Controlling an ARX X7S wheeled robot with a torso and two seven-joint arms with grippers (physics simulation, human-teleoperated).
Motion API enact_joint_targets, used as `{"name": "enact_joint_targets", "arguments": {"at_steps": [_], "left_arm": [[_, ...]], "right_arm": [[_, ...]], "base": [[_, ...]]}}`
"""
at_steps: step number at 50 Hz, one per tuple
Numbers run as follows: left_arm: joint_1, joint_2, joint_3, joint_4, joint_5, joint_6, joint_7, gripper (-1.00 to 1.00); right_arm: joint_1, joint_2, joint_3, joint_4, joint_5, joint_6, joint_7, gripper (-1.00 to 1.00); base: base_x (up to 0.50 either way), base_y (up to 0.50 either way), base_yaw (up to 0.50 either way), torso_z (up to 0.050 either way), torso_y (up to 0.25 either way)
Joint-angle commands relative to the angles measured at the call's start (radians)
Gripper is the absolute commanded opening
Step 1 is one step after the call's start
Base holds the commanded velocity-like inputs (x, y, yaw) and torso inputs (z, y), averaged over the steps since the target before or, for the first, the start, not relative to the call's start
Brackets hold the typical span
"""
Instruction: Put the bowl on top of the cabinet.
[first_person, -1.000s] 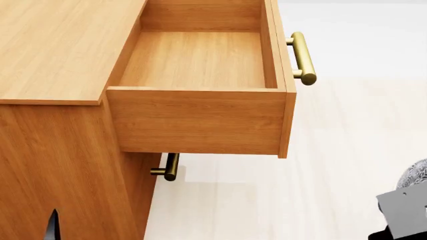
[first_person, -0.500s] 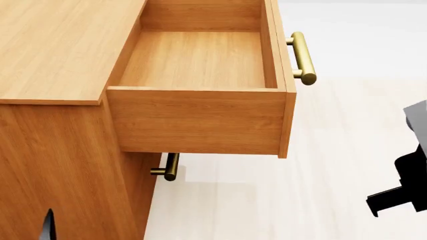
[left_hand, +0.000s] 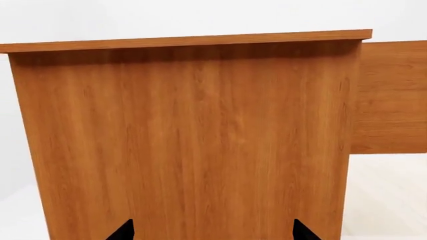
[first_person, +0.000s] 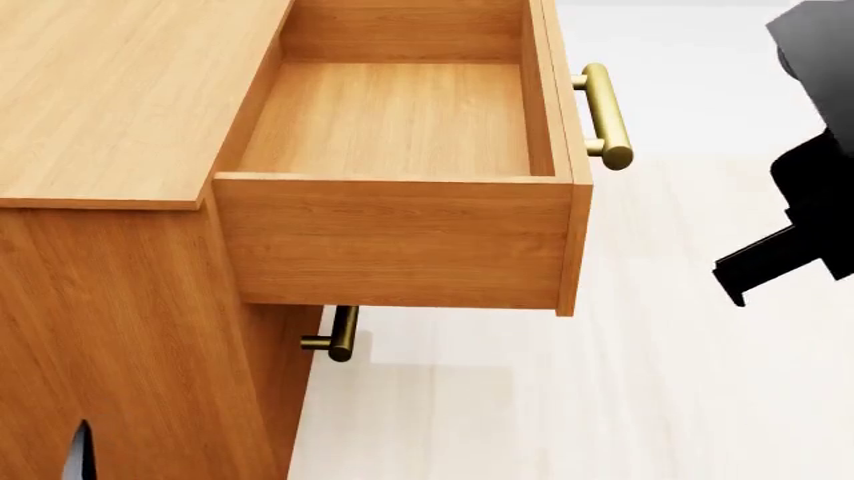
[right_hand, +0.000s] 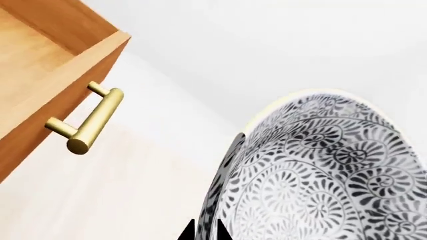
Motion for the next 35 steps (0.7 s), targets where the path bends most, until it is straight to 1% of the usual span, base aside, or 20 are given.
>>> {"name": "enact_joint_targets", "arguments": {"at_steps": [1,5,13,23,24,35], "left_arm": [[0.011,-0.01,-0.01,0.015,-0.008,0.002,-0.004,1.0],[0.015,-0.011,-0.011,0.014,-0.009,0.008,-0.004,1.0],[0.024,-0.015,-0.015,0.012,-0.015,0.017,-0.002,1.0],[0.032,-0.017,-0.009,0.011,-0.014,0.024,-0.003,1.0],[0.035,-0.017,-0.006,0.01,-0.012,0.028,-0.002,1.0],[0.034,-0.019,0.011,0.013,0.0,0.024,-0.009,1.0]], "right_arm": [[0.3,-0.096,-0.21,0.107,0.032,0.013,0.003,-1.0],[0.371,-0.154,-0.287,0.151,-0.029,-0.013,-0.063,-1.0],[0.446,-0.272,-0.39,0.22,-0.112,-0.053,-0.145,-1.0],[0.495,-0.34,-0.446,0.258,-0.154,-0.086,-0.199,-1.0],[0.505,-0.35,-0.424,0.275,-0.144,-0.098,-0.204,-1.0],[0.549,-0.409,-0.444,0.3,-0.156,-0.116,-0.233,-1.0]], "base": [[0.0,0.0,0.0,0.0,0.0],[0.0,0.0,0.0,0.0,0.0],[0.0,0.0,0.0,0.0,0.001],[0.0,0.0,0.0,0.0,0.0],[0.0,0.0,0.0,0.0,0.0],[0.0,0.0,0.0,0.0,0.001]]}}
